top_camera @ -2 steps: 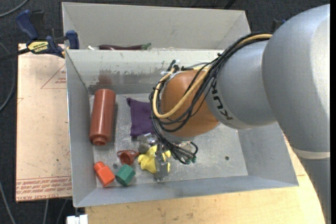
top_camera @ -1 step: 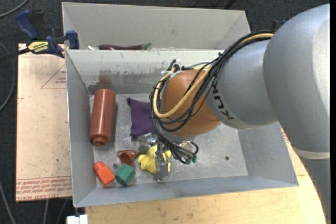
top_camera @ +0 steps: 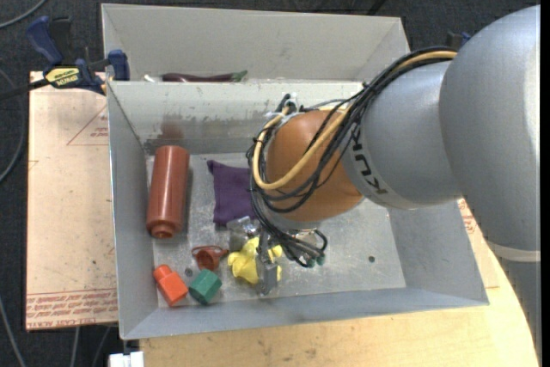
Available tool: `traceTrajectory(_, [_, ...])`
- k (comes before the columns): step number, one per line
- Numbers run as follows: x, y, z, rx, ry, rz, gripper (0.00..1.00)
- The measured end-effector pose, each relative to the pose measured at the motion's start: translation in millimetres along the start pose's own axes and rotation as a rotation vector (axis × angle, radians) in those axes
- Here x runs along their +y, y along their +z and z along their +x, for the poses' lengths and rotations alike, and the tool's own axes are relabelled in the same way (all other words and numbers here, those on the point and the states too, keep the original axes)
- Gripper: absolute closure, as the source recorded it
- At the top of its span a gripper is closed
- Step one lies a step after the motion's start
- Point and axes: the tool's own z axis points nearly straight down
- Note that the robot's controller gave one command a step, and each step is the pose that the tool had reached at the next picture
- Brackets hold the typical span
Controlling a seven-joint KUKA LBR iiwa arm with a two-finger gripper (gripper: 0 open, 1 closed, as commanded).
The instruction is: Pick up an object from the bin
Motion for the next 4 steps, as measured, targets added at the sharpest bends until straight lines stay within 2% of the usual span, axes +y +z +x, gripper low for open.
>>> traceTrajectory(1, [0, -20, 0.2, 0.0, 0.001, 0.0, 1.0])
traceTrajectory(2, [0, -33, -2.3, -0.009, 0.001, 0.001, 1.0])
traceTrajectory(4, [1, -65, 0.6, 0.003, 0.001, -0.001, 1.0])
